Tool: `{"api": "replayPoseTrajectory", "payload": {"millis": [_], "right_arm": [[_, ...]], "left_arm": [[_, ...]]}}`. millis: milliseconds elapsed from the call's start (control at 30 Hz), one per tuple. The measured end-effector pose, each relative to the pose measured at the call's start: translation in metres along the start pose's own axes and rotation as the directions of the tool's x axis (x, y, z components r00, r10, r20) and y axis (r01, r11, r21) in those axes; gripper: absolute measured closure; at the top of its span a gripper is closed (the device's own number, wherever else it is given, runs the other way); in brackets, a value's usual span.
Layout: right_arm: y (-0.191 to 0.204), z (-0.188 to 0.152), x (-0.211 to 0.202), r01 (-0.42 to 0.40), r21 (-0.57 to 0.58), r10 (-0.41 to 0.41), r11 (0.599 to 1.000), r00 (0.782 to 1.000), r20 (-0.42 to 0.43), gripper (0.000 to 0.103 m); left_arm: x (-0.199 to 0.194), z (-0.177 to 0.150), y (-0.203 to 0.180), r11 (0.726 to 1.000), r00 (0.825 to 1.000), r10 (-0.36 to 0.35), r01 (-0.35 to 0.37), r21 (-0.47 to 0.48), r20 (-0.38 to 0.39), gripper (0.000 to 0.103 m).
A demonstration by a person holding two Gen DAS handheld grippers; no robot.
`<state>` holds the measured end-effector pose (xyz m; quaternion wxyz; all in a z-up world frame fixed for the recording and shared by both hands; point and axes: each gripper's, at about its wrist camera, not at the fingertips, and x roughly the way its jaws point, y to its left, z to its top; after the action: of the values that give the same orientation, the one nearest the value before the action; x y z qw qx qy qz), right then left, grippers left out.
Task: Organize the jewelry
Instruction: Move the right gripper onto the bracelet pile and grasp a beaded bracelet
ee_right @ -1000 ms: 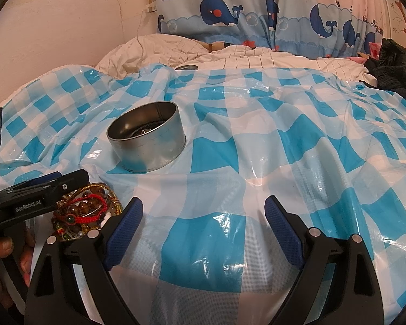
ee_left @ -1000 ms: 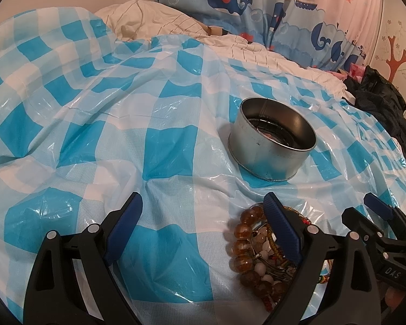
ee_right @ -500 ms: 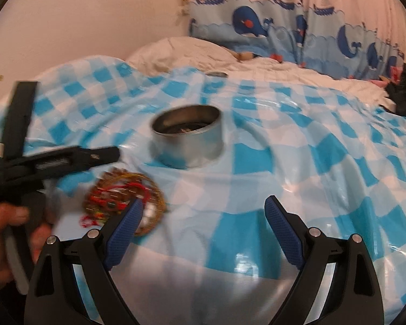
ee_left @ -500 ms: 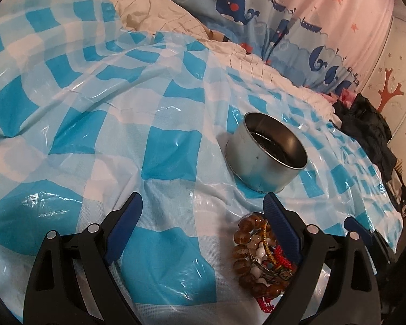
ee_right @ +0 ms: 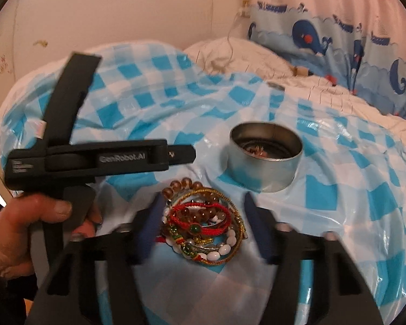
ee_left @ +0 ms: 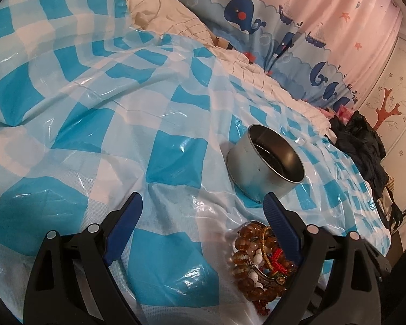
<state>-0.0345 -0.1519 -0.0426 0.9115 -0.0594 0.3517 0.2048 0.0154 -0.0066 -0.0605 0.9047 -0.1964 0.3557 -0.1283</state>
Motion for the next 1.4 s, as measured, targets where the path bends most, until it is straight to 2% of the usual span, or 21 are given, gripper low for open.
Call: {"api": "replayPoseTrajectory", "payload": {"millis": [67,133,200,300,433,600,700,867,900,933,1000,1100,1200,1300,1367,1400], "right_arm": [[-0.004,-0.002,0.005,-0.022,0.017,0.022,1.000,0.999,-0.025,0.066],[-0.005,-0.004,0.006,-0.036,0.024,0.036,0.999,0.999,-0.036,0.093],[-0.009,-0.005,0.005,-0.059,0.055,0.061,0.997,0.998,-0.033,0.093],[-0.026,-0.007,0.000,-0.124,0.168,0.128,0.978,0.992,-0.014,0.100],[-0.051,-0.009,-0.012,-0.181,0.301,0.178,0.936,0.983,0.036,0.101],[-0.064,-0.012,-0.025,-0.217,0.360,0.205,0.907,0.976,0.071,0.101],[-0.067,-0.012,-0.032,-0.203,0.367,0.187,0.908,0.979,0.081,0.101],[-0.070,-0.017,-0.029,-0.169,0.376,0.165,0.911,0.985,0.044,0.100],[-0.069,-0.017,-0.027,-0.160,0.373,0.158,0.914,0.987,0.034,0.097],[-0.067,-0.018,-0.026,-0.149,0.365,0.151,0.919,0.988,0.023,0.075],[-0.061,-0.018,-0.027,-0.133,0.337,0.131,0.932,0.991,0.029,0.045],[-0.050,-0.011,-0.025,-0.118,0.271,0.116,0.955,0.993,0.025,0.044],[-0.044,-0.004,-0.012,-0.117,0.237,0.124,0.965,0.992,-0.016,0.045],[-0.041,-0.001,0.007,-0.110,0.222,0.131,0.969,0.988,-0.080,0.057],[-0.041,-0.002,0.017,-0.112,0.229,0.138,0.967,0.985,-0.102,0.060],[-0.041,-0.001,0.020,-0.116,0.231,0.143,0.966,0.984,-0.103,0.065]], "left_arm": [[0.001,0.002,0.000,1.000,1.000,0.001,-0.001,-0.001,-0.001,0.016],[0.002,0.001,-0.001,1.000,1.000,0.007,-0.007,0.002,-0.004,0.016],[0.004,0.003,-0.001,1.000,1.000,0.011,-0.011,0.004,-0.006,0.015],[0.005,0.003,-0.002,1.000,1.000,0.014,-0.014,0.005,-0.007,0.015],[0.005,0.003,-0.002,1.000,1.000,0.015,-0.015,0.006,-0.007,0.015],[0.005,0.003,-0.001,1.000,1.000,0.017,-0.017,0.008,-0.007,0.015],[0.005,0.003,-0.001,1.000,1.000,0.020,-0.020,0.010,-0.008,0.015],[0.009,0.003,-0.001,0.999,1.000,0.029,-0.029,0.016,-0.009,0.014],[0.009,0.003,-0.001,0.999,1.000,0.028,-0.028,0.016,-0.009,0.014],[0.009,0.003,-0.001,1.000,1.000,0.027,-0.027,0.015,-0.009,0.014],[0.009,0.003,-0.002,0.999,1.000,0.028,-0.028,0.015,-0.008,0.014],[0.009,0.003,-0.002,0.999,1.000,0.029,-0.029,0.016,-0.009,0.014],[0.009,0.003,-0.002,0.999,0.999,0.031,-0.031,0.017,-0.010,0.014],[0.009,0.003,-0.002,0.999,0.999,0.032,-0.031,0.018,-0.010,0.013],[0.010,0.003,-0.002,0.999,0.999,0.033,-0.033,0.020,-0.011,0.013],[0.010,0.003,-0.002,0.999,0.999,0.035,-0.035,0.021,-0.012,0.013]]}}
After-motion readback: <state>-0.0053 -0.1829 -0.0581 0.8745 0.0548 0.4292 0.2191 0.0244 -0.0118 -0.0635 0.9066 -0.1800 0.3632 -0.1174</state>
